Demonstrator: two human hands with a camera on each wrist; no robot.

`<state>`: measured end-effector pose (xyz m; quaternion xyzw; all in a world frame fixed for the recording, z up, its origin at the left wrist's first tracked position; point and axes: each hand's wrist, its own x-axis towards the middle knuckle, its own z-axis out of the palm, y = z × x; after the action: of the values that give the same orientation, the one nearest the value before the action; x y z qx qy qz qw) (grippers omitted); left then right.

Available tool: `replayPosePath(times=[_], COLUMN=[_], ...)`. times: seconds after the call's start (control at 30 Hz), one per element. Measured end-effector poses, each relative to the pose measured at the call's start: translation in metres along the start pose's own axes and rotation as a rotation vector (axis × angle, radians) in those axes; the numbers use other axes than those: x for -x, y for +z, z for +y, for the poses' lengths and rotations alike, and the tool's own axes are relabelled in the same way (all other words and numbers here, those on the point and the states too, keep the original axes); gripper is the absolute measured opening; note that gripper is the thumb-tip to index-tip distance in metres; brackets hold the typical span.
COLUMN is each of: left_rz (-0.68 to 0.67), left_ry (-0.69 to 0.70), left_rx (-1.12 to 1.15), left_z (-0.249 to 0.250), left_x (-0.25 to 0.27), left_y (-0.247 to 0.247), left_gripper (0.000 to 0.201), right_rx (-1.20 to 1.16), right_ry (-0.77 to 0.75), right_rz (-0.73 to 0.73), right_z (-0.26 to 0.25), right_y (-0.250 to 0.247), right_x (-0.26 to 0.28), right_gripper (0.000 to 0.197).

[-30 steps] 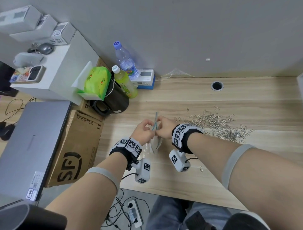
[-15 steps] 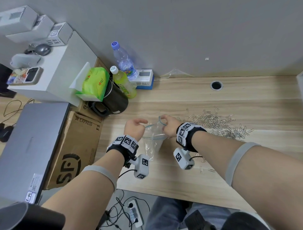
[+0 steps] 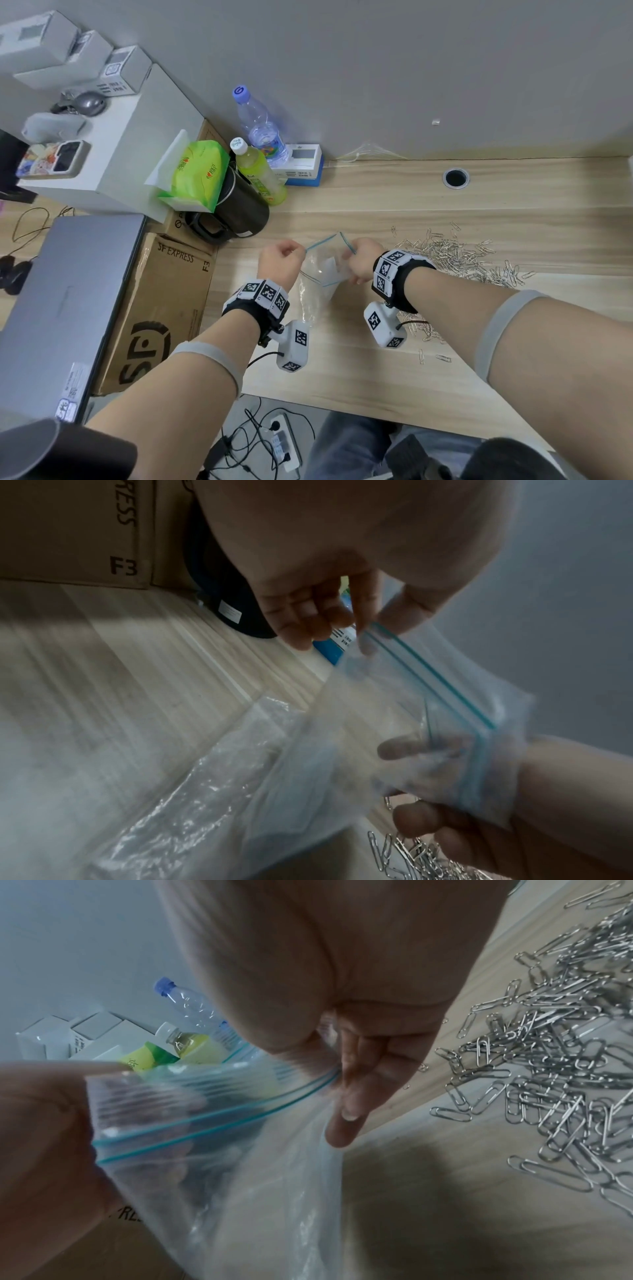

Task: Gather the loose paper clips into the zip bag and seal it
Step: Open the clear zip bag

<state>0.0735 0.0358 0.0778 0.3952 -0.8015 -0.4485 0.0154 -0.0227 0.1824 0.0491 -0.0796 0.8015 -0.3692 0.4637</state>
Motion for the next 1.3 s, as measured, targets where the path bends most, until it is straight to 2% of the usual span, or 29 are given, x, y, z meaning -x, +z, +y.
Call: replayPosePath(times=[0.07, 0.13, 0.17, 0.3, 0.37, 0.5, 0.57, 0.63, 0.73, 0.87, 1.0, 1.07, 1.17, 1.23, 1.3], left_rz=[-0.087, -0.166, -0.201, -0.319, -0.368, -0.478, -0.483, -0.494, -0.487, -0.445, -0.429, -0.406, -0.371, -0.365, -0.360], left_ry=[-0.025, -0.076, -0.093, -0.114, -0.029, 0.293, 0.374, 0.435, 0.490, 0.523, 0.501, 0.483, 0.473, 0.462, 0.456], left_rx=[0.042, 0.103, 0.121, 0.128, -0.008, -0.443, -0.536, -0.580, -0.623, -0.588, -0.575, -0.583, -0.602, -0.619, -0.640], left_z=[0.003, 0.006, 0.007, 0.006, 0.004, 0.003, 0.006, 0.010, 0.014, 0.016, 0.017, 0.013, 0.009, 0.008, 0.007], left_x=[0.003, 0.004, 0.003, 0.000, 0.000, -0.001, -0.003, -0.006, -0.011, -0.019, -0.018, -0.019, -0.020, -0.021, -0.021], left_y=[0.002, 0.004, 0.005, 0.006, 0.007, 0.009, 0.010, 0.013, 0.018, 0.020, 0.020, 0.021, 0.021, 0.020, 0.019], left_gripper=[0.015, 0.045, 0.053, 0.043, 0.058, 0.117, 0.139, 0.152, 0.148, 0.125, 0.114, 0.107, 0.094, 0.086, 0.078], right_rx=[-0.002, -0.036, -0.061, -0.164, -0.270, -0.314, -0.319, -0.315, -0.318, -0.296, -0.140, -0.069, -0.077, -0.078, -0.018], right_ry=[-0.001, 0.007, 0.010, 0.017, 0.028, 0.023, -0.007, -0.016, -0.004, -0.002, 0.007, -0.033, -0.150, -0.212, -0.227], right_rz=[0.012, 0.031, 0.036, -0.003, -0.044, -0.131, -0.166, -0.177, -0.195, -0.206, -0.111, 0.004, 0.119, 0.107, 0.045], right_z=[0.001, 0.001, 0.002, 0.006, 0.007, 0.001, -0.002, -0.001, 0.001, 0.003, 0.010, 0.005, 0.010, 0.015, 0.016], right_y=[0.000, 0.000, 0.000, -0.002, -0.005, -0.014, -0.018, -0.021, -0.025, -0.025, -0.024, -0.030, -0.028, -0.027, -0.027], right_x=[-0.002, -0.004, -0.006, -0.017, -0.018, -0.008, -0.005, -0.005, -0.004, -0.005, -0.015, -0.003, -0.005, -0.008, -0.009], right_gripper=[0.025, 0.030, 0.032, 0.034, 0.035, 0.036, 0.031, 0.028, 0.028, 0.029, 0.036, 0.026, 0.039, 0.041, 0.031])
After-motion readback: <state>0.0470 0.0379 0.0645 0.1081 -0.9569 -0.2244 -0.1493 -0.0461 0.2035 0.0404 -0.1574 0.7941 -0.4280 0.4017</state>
